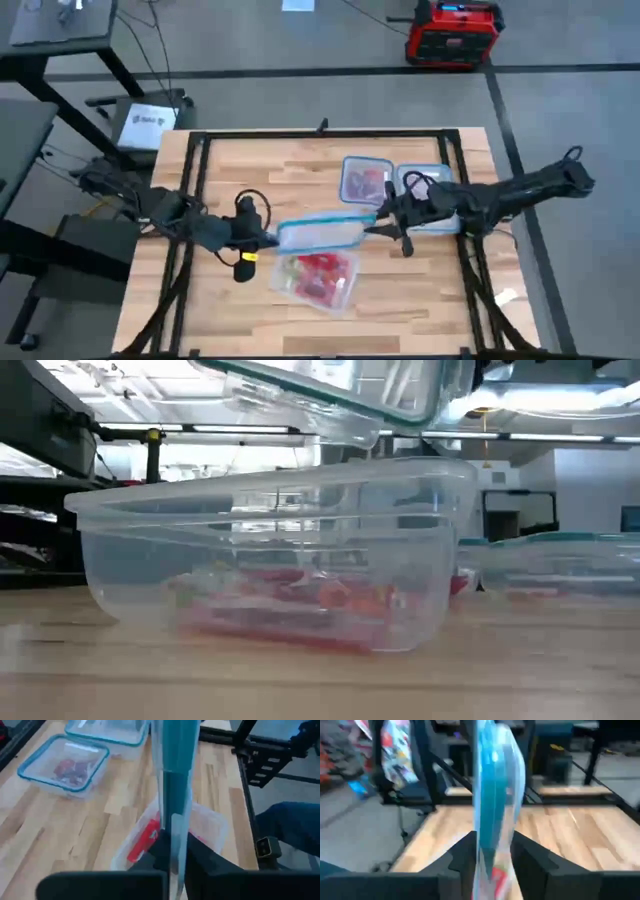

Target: Sort candy

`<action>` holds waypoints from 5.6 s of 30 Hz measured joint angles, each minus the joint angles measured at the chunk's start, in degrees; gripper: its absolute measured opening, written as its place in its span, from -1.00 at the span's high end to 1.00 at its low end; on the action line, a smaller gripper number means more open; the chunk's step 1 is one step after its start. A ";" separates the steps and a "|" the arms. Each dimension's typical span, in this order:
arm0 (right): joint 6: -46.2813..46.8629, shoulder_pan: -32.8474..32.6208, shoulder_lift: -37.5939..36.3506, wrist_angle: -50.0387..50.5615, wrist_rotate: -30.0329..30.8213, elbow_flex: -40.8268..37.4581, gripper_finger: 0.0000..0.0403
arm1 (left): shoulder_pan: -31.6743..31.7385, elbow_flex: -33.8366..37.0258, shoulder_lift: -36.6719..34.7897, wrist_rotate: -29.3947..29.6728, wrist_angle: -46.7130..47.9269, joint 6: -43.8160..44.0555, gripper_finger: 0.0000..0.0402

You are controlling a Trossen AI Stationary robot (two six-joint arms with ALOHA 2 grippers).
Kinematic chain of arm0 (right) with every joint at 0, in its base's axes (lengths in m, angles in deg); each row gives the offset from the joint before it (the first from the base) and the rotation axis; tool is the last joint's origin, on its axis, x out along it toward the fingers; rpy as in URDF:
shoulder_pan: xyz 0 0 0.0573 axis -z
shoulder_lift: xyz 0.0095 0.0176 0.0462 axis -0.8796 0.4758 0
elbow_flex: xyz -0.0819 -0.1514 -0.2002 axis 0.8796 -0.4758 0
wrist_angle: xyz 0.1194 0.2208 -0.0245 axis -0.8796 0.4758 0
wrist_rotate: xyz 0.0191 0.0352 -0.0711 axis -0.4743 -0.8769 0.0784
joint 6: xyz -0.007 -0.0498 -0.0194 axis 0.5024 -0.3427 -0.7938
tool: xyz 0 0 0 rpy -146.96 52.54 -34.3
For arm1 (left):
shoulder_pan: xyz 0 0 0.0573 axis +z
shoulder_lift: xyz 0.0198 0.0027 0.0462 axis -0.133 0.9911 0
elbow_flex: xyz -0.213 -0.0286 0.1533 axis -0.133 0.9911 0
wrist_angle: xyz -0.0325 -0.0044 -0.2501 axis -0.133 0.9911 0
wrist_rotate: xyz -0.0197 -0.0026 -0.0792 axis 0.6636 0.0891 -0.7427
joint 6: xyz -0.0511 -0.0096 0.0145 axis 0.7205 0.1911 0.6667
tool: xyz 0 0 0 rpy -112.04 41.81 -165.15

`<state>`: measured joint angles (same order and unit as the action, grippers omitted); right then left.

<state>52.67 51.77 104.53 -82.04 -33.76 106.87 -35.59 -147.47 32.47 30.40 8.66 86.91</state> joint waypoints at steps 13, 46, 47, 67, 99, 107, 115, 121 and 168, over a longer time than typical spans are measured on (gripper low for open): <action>10.23 -6.00 -4.98 19.22 10.40 0.00 -0.07 | -0.07 -0.01 -0.52 -0.45 -0.52 0.98 1.00; 20.01 -19.09 7.19 0.35 15.27 -0.11 0.16 | -0.31 -0.10 -0.94 -0.11 -0.43 1.02 1.00; 21.66 -18.46 7.61 -1.56 15.45 -0.11 0.19 | -0.31 -0.10 -0.94 -0.13 -0.43 1.25 1.00; 58.02 -21.07 14.92 -6.62 13.97 0.07 0.98 | 0.35 -0.10 1.39 -4.29 11.49 31.57 1.00; 76.13 -20.79 36.21 -24.02 -1.46 -0.13 0.98 | 0.96 -0.08 16.96 -18.45 17.93 32.24 1.00; 76.00 -16.49 32.84 -20.90 -10.63 -0.11 0.97 | 1.67 -0.07 14.51 -18.91 17.98 31.86 1.00; 72.86 -11.87 32.87 -17.22 -19.53 -0.02 0.83 | 2.58 -0.04 14.56 -19.55 18.32 31.11 1.00; 72.34 -9.99 32.74 -15.96 -22.74 -0.09 0.51 | 2.81 0.05 14.57 -20.45 21.58 30.73 1.00; 28.25 -11.62 5.26 -6.63 -0.18 -0.09 0.32 | -3.63 34.56 -6.60 1.33 -31.93 59.54 1.00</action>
<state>80.93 40.14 109.78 -88.67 -33.94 106.78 -39.21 -112.91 25.87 31.73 -23.27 146.45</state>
